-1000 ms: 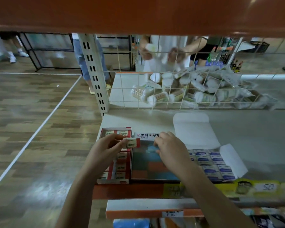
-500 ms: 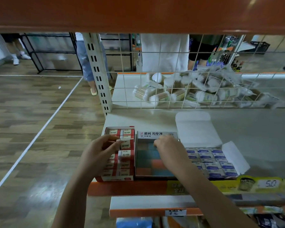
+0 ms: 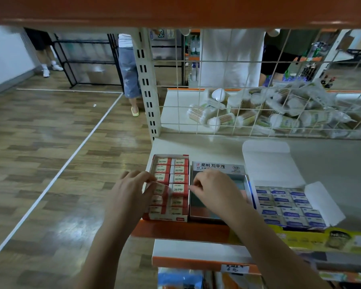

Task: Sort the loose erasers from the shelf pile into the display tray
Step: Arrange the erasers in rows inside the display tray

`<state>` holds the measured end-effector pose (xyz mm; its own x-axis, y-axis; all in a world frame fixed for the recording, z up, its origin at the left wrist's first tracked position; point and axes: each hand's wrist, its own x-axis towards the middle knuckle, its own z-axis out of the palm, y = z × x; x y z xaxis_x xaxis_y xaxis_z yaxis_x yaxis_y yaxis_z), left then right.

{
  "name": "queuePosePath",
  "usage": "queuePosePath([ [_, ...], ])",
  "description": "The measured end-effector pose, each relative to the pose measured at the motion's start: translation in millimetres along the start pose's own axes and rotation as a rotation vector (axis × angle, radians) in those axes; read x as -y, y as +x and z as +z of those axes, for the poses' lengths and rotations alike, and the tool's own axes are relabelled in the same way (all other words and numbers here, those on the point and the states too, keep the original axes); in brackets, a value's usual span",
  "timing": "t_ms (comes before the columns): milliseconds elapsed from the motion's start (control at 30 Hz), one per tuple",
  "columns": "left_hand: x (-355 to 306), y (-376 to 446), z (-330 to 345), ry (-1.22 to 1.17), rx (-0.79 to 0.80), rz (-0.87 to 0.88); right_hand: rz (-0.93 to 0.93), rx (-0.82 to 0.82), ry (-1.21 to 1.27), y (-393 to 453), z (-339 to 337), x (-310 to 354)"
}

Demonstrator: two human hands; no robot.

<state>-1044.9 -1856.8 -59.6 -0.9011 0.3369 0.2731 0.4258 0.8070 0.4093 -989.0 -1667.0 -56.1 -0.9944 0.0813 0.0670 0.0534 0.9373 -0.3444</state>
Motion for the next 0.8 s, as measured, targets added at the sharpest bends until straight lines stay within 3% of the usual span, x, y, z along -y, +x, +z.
queuePosePath([
  [267, 6.1, 1.5, 11.4, 0.087, 0.007, 0.091, 0.004, 0.030, 0.019, 1.8, 2.2, 1.6],
  [567, 6.5, 14.3, 11.5, 0.166, 0.173, 0.206, -0.006, 0.050, 0.016, 0.0, -1.8, 2.0],
  [700, -11.8, 28.3, 2.8, 0.189, 0.294, 0.279, -0.038, 0.041, -0.047, -1.8, -17.3, -6.3],
  [800, -49.6, 44.5, -2.3, 0.173, 0.297, 0.370, -0.069, -0.011, -0.153, -2.5, -40.8, -27.0],
])
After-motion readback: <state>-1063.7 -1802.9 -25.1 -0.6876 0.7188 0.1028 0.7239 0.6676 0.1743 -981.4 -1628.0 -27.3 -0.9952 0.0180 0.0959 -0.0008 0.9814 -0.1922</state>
